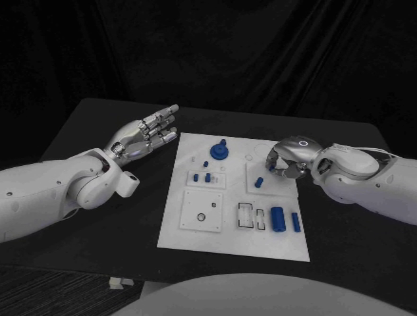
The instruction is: Assemble the parts on the task board
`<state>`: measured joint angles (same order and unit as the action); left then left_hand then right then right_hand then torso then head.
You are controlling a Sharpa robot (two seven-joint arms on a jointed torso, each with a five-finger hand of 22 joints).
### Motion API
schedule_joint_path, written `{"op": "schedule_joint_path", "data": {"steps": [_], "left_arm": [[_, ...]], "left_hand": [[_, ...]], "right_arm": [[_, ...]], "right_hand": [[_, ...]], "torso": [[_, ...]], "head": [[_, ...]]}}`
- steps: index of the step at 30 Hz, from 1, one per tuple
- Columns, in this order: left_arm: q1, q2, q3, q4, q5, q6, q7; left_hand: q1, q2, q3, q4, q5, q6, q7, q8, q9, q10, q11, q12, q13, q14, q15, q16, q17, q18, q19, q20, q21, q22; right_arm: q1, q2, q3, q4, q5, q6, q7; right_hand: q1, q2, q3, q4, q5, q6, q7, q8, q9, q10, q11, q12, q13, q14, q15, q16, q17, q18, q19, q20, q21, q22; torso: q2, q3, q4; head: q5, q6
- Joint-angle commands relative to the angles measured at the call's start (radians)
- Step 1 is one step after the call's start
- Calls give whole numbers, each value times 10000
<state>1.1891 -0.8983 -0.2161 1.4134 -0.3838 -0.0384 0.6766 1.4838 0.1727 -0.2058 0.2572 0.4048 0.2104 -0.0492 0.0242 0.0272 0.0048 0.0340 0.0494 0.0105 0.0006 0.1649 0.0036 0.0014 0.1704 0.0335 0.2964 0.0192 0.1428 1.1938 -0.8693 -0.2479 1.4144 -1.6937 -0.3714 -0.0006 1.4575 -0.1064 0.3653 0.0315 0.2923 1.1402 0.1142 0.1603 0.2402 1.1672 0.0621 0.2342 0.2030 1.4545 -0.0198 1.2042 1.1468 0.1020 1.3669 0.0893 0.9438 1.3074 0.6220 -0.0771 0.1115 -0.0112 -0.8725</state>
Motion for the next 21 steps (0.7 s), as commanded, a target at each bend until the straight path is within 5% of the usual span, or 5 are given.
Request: {"op": "schedule_joint_path", "data": {"steps": [1, 8, 13, 21], "left_arm": [[-15, 30, 9, 10, 78, 134, 520], [-18, 73, 9, -26, 78, 185, 447], [-18, 125, 9, -59, 78, 223, 386], [-21, 180, 8, -74, 78, 303, 315]], "left_hand": [[129, 20, 19, -91, 114, 14, 109, 39, 14, -3, 68, 51, 10, -3, 86, -35, -13, -94, 82, 7, 65, 66], [185, 53, 21, -127, 214, 25, 148, 41, 15, -2, 92, 51, 11, 8, 112, -30, -9, -126, 134, 8, 85, 127], [202, 71, 21, -137, 252, 20, 166, 40, 15, 0, 122, 58, 12, 16, 126, -27, -5, -145, 151, 8, 89, 131], [230, 94, 23, -151, 293, 31, 177, 41, 16, 6, 171, 82, 17, 34, 143, -19, 2, -171, 172, 7, 95, 146]], "right_arm": [[113, -157, 11, 198, 254, -853, 208], [691, -620, 11, 793, 385, -1294, 109], [1178, -1042, 9, 1480, 421, -1101, -122], [1268, -1195, 5, 2584, 437, -262, -233]], "right_hand": [[76, 19, -49, 3, -66, -2, 6, -10, 27, 156, -114, -30, -11, -14, -55, -78, -32, 85, -15, -84, 35, 1176], [72, 29, -64, 20, -84, -33, 6, -37, 39, 153, -110, -76, -41, -30, -52, -134, -96, 89, -30, -87, -9, 1165], [70, 40, -73, 36, -103, -61, 12, -62, 46, 147, -102, -119, -68, -42, -48, -176, -142, 88, -34, -87, -17, 1163], [92, 48, -81, 46, -145, -132, 23, -129, 50, 136, -88, -209, -125, -50, -38, -225, -196, 87, -38, -84, -32, 1160]], "torso": [[-7, -2, -14], [-10, 2, -14], [-18, 2, -3], [-24, -1, 4]], "head": [[26, -1], [35, -1], [12, -1], [50, -1]]}}
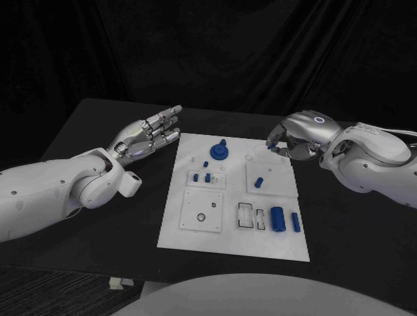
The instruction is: Assemble the parts on the task board
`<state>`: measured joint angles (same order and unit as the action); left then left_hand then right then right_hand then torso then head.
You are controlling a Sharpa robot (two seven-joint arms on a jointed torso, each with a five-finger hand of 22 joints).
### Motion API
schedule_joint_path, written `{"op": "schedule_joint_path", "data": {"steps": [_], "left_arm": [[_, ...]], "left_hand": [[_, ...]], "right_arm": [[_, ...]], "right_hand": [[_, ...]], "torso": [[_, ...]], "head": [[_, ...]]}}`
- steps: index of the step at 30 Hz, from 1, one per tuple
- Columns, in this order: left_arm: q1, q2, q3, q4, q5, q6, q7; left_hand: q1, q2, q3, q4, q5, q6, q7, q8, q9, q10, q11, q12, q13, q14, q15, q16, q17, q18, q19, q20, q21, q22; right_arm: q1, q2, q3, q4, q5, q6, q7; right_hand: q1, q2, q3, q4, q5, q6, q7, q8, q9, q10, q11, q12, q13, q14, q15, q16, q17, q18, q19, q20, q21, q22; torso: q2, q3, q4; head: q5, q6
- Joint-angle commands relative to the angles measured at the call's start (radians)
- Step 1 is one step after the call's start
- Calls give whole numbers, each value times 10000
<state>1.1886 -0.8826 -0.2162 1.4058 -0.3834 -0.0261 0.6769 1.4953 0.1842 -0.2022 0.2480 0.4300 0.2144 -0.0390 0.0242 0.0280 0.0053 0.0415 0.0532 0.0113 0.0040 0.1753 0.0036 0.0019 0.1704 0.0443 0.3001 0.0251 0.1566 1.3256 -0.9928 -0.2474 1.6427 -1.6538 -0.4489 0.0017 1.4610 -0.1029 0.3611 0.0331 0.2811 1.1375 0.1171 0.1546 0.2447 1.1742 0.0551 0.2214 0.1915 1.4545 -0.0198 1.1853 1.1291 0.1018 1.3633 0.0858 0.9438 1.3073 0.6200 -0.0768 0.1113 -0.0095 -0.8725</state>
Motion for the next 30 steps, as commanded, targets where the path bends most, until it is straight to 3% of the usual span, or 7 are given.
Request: {"op": "schedule_joint_path", "data": {"steps": [1, 5, 10, 14, 19, 23, 30], "left_arm": [[-18, 26, 9, -3, 74, 197, 299], [-26, 43, 8, -7, 74, 235, 264], [-56, 63, 8, -10, 74, 284, 234], [-77, 91, 8, -31, 74, 315, 213], [-96, 142, 8, -53, 74, 344, 197], [-108, 188, 8, -78, 74, 368, 177], [-128, 263, 8, -127, 74, 402, 168]], "left_hand": [[125, -6, -13, -63, 55, -23, 74, 39, 7, 5, 130, 56, 12, 4, 48, -17, -1, -187, 77, -31, 39, 12], [128, 3, -12, -63, 60, -32, 74, 37, 5, 6, 145, 53, 11, 4, 53, -17, -1, -193, 76, -31, 37, 1], [144, 26, -14, -66, 68, 0, 91, 43, 10, 15, 218, 91, 19, 19, 66, -11, 5, -221, 90, -33, 39, 0], [150, 39, -14, -65, 68, 13, 108, 46, 12, 19, 247, 102, 21, 22, 71, -10, 6, -233, 95, -33, 39, -3], [158, 55, -14, -65, 68, 27, 126, 48, 15, 26, 286, 130, 26, 35, 81, -5, 10, -250, 103, -33, 40, -4], [164, 64, -13, -67, 69, 35, 134, 50, 16, 32, 311, 144, 29, 41, 87, -3, 13, -261, 112, -33, 43, 5], [173, 77, -11, -69, 68, 43, 145, 51, 17, 37, 340, 156, 31, 42, 96, -3, 12, -275, 113, -33, 41, -11]], "right_arm": [[-118, 74, -1, 435, 39, 645, -260], [-361, 317, -1, 716, 41, 991, -184], [-646, 808, -1, 766, 41, 1305, -81], [-815, 1228, -1, 633, 41, 1464, -18], [-980, 1711, 0, 401, 41, 1679, 8], [-1083, 2085, 0, 182, 41, 1930, -9], [-1210, 2466, 0, -10, 41, 2070, -40]], "right_hand": [[58, 14, -39, 35, -36, -121, -2, -87, 2, 62, -13, -100, -22, -44, -36, -28, -12, 86, 1, -48, -23, 1163], [95, 22, -17, 38, -12, -212, 23, -186, -28, 47, 12, -211, -92, -33, -20, -46, -39, 87, 1, -39, -46, 1160], [168, 36, 30, 6, 105, -234, 41, -250, -54, 65, 26, -292, -148, -4, -15, -10, -8, 93, 2, -36, -76, 1156], [169, 40, 38, 10, 145, -243, 47, -275, -68, 78, 30, -317, -166, 16, -12, 23, 24, 93, 8, -35, -75, 1157], [172, 53, 50, 14, 190, -239, 48, -291, -78, 100, 30, -333, -180, 19, -12, 6, -1, 102, 1, -34, -119, 1147], [173, 50, 52, 12, 208, -243, 49, -300, -83, 103, 31, -343, -186, 19, -12, -2, -11, 106, -4, -34, -141, 1142], [175, 23, 51, 1, 241, -273, 60, -346, -107, 119, 36, -374, -208, 28, -9, 5, -9, 114, -12, -32, -187, 1132]], "torso": [[-1, -3, 0], [-22, -13, -13], [-2, 1, -1], [3, 25, -22], [-12, 19, 23], [4, 34, 37], [17, 12, 24]], "head": [[53, -1], [138, -1], [205, -1], [280, -1], [294, -1], [302, -1], [346, -1]]}}
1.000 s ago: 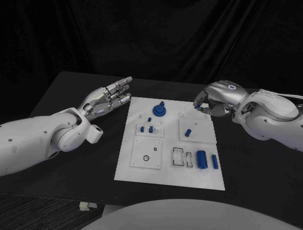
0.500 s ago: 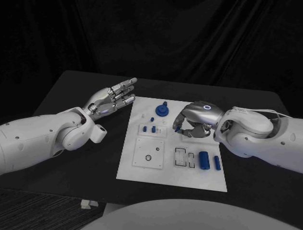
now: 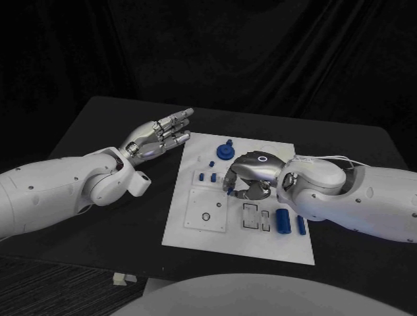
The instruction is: Assemble the parts on the task board
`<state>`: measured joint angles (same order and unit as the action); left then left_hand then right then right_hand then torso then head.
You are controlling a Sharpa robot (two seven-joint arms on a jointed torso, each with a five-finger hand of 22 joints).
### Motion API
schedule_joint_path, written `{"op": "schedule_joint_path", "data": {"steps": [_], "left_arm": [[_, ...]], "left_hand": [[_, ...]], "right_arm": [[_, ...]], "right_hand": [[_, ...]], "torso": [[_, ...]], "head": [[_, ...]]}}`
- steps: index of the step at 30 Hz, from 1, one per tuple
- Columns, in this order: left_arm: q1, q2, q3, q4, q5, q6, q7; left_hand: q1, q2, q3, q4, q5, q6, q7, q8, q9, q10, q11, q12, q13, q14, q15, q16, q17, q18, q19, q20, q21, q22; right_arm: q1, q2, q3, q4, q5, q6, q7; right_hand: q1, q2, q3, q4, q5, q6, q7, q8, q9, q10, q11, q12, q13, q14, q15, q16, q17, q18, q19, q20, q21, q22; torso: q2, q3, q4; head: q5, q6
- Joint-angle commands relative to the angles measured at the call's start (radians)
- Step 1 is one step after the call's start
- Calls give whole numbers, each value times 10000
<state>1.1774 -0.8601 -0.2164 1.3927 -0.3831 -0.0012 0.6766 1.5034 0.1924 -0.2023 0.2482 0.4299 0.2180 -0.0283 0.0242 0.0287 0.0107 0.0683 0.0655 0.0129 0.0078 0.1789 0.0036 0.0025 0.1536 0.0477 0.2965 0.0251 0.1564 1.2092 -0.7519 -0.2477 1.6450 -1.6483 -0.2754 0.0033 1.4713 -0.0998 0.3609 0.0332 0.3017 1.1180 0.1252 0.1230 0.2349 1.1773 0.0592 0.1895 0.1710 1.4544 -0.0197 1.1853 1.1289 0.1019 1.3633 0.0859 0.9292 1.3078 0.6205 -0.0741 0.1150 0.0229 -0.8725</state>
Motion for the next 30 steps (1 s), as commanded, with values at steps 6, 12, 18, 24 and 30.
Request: {"op": "schedule_joint_path", "data": {"steps": [6, 12, 18, 24, 30], "left_arm": [[-31, 80, 9, -26, 71, 194, 181], [-42, 92, 9, -49, 71, 227, 148], [-56, 104, 9, -84, 71, 265, 87], [-75, 123, 9, -131, 71, 299, 43], [-86, 132, 9, -152, 71, 319, 5]], "left_hand": [[96, -5, -12, -73, 72, -3, 43, 49, 8, -16, 81, 30, 14, -3, 62, -6, 3, -115, 71, 2, 36, -35], [108, -23, -22, -87, 103, 0, 49, 49, 8, -16, 94, 32, 14, 1, 63, -5, 4, -130, 72, -1, 34, -40], [143, -2, -8, -113, 155, 3, 71, 49, 9, -17, 110, 27, 12, -4, 70, -7, 2, -157, 57, -1, 23, -91], [189, 18, 13, -153, 188, -7, 91, 47, 8, -22, 123, 12, 9, -5, 81, -8, 2, -187, 53, -1, 16, -115], [221, 25, 25, -187, 224, 38, 125, 55, 14, -23, 122, 15, 9, -6, 88, -8, 2, -210, 42, -2, 7, -152]], "right_arm": [[-164, 248, 3, -76, -232, 316, -81], [-254, 388, 3, -126, -344, 302, -55], [-293, 460, 3, -142, -377, 323, -25], [-305, 513, 3, -140, -384, 362, -4], [-309, 583, 3, -204, -386, 438, -6]], "right_hand": [[74, -44, 40, -16, 62, -71, -21, -46, -17, 121, -7, -61, -10, 36, -11, 18, 4, 118, -16, -33, -66, 1121], [61, -64, 29, -15, 63, -76, -17, -59, -23, 124, -3, -71, -15, 33, -9, 8, -8, 121, -20, -32, -84, 1117], [56, -76, 25, -17, 65, -80, -16, -68, -28, 126, -2, -78, -20, 24, -8, -18, -39, 126, -30, -31, -116, 1110], [55, -87, 23, -20, 70, -92, -13, -83, -35, 125, 0, -87, -25, 19, -6, -29, -51, 128, -33, -30, -127, 1107], [80, -94, 34, -42, 75, -102, -12, -102, -45, 129, 0, -100, -32, 8, -5, -54, -79, 130, -39, -30, -141, 1104]], "torso": [[11, -14, -25], [16, -11, -32], [16, -12, -32], [13, -9, -43], [22, -11, -47]], "head": [[59, -1], [95, -1], [139, -1], [147, -1], [140, -1]]}}
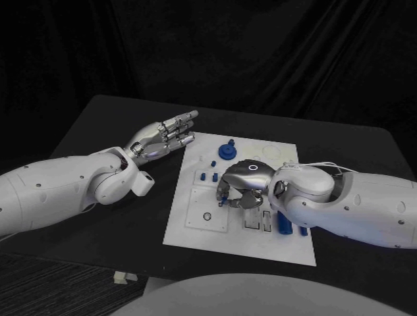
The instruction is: Assemble the parts on the task board
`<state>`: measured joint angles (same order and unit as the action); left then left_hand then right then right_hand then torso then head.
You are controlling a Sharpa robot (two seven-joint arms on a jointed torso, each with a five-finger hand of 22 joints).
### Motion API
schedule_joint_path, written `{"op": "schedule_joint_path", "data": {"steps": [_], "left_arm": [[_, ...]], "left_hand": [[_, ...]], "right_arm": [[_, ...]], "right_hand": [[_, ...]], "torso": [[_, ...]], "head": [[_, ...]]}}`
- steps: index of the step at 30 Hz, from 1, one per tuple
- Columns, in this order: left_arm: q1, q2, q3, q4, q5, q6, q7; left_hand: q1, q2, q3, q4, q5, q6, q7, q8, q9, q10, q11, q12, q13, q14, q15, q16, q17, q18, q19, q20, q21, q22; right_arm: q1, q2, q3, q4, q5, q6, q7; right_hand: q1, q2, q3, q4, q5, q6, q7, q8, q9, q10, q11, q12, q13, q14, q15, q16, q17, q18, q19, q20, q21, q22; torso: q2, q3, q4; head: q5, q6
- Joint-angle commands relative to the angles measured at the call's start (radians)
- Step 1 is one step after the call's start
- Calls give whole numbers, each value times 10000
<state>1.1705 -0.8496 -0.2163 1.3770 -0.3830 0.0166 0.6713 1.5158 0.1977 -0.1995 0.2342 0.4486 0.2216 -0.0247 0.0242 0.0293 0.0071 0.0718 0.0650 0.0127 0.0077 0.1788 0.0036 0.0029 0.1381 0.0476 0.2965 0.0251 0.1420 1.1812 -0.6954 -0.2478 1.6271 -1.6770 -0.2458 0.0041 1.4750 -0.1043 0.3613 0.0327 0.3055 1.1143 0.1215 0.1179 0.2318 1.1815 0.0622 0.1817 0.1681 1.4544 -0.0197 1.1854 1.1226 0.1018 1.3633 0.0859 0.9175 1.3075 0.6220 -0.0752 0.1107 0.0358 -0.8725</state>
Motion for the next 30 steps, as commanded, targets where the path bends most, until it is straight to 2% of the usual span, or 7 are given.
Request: {"op": "schedule_joint_path", "data": {"steps": [1, 16, 24, 30], "left_arm": [[-18, 27, 9, 1, 70, 145, 52], [-42, 78, 9, -50, 70, 211, -8], [-52, 103, 9, -78, 70, 242, -33], [-59, 116, 9, -95, 70, 265, -47]], "left_hand": [[100, -27, -2, -50, 39, 17, 95, 57, 11, 14, 86, 25, 13, -5, 89, -8, -3, -58, 43, -2, 7, -9], [107, -22, 0, -59, 49, 27, 114, 60, 13, 12, 85, 17, 11, -5, 93, -8, -2, -68, 40, -2, 4, -19], [118, -14, 7, -71, 62, 44, 132, 63, 15, 12, 87, 20, 12, -4, 101, -8, -2, -79, 44, -1, 5, -11], [133, -1, 17, -88, 75, 71, 160, 68, 19, 11, 87, 14, 11, -3, 112, -8, -2, -92, 46, -1, 4, -14]], "right_arm": [[-31, 27, 4, -34, -99, 147, -14], [-71, 222, 4, -205, -100, 167, -12], [-95, 247, 4, -206, -100, 199, -25], [-117, 245, 4, -200, -100, 229, -35]], "right_hand": [[43, -49, 30, -38, 37, -66, 25, -51, -13, 86, -31, -22, -4, 8, -6, -54, -16, 131, -39, -30, -25, 1107], [47, -63, 32, -48, 15, -86, 40, -84, -29, 83, -18, -46, -16, 6, 0, -47, -8, 133, -45, -28, -42, 1104], [45, -65, 33, -49, 2, -93, 44, -94, -34, 79, -13, -56, -21, 6, 3, -46, -7, 130, -42, -26, -33, 1106], [45, -65, 33, -49, 2, -93, 44, -94, -34, 79, -13, -56, -21, 6, 3, -46, -7, 130, -42, -26, -33, 1106]], "torso": [[4, 1, -5], [-14, 9, 5], [-20, 8, -4], [-17, 8, 9]], "head": [[17, -1], [-14, -1], [37, -1], [16, -1]]}}
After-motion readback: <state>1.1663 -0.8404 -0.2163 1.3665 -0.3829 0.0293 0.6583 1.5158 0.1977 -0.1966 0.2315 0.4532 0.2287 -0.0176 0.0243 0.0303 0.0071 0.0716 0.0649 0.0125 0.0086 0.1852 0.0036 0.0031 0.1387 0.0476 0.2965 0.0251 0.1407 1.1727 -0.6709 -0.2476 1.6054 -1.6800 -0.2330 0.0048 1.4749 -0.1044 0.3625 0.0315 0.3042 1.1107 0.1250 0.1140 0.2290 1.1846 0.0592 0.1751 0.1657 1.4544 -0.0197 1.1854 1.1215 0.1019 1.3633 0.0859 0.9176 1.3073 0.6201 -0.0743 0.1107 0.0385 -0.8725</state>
